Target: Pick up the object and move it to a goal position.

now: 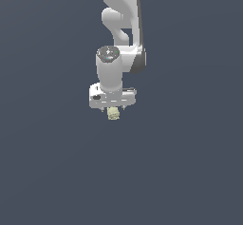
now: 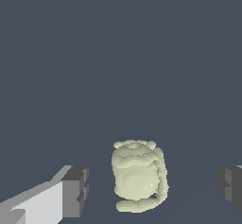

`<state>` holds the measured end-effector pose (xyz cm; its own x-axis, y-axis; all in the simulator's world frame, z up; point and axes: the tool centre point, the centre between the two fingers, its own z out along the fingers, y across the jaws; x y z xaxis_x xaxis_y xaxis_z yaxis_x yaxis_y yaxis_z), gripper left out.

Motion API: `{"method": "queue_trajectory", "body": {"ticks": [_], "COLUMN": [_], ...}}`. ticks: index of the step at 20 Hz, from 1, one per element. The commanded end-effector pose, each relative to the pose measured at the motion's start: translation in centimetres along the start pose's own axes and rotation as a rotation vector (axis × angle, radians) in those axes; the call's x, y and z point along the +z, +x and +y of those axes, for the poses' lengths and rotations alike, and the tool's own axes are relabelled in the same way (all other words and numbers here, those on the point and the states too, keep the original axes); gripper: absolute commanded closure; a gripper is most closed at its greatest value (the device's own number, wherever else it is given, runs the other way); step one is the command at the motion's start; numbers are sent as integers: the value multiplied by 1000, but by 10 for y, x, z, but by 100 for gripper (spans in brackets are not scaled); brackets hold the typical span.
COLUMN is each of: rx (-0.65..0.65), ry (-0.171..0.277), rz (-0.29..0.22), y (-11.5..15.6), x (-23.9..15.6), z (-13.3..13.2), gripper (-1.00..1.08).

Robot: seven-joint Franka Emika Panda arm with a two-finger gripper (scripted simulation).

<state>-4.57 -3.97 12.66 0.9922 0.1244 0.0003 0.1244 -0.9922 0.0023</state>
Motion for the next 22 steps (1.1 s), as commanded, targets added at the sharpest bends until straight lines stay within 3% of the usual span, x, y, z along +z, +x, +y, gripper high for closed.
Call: {"method": "queue_trajectory", "body": {"ticks": [1, 10, 22], "rx": [-31, -92, -94], "ry": [1, 2, 2], "rz": [0, 0, -1], "y": [-13, -40, -42], "x": [12, 35, 55], "z": [1, 2, 2], "gripper": [-92, -92, -92]}}
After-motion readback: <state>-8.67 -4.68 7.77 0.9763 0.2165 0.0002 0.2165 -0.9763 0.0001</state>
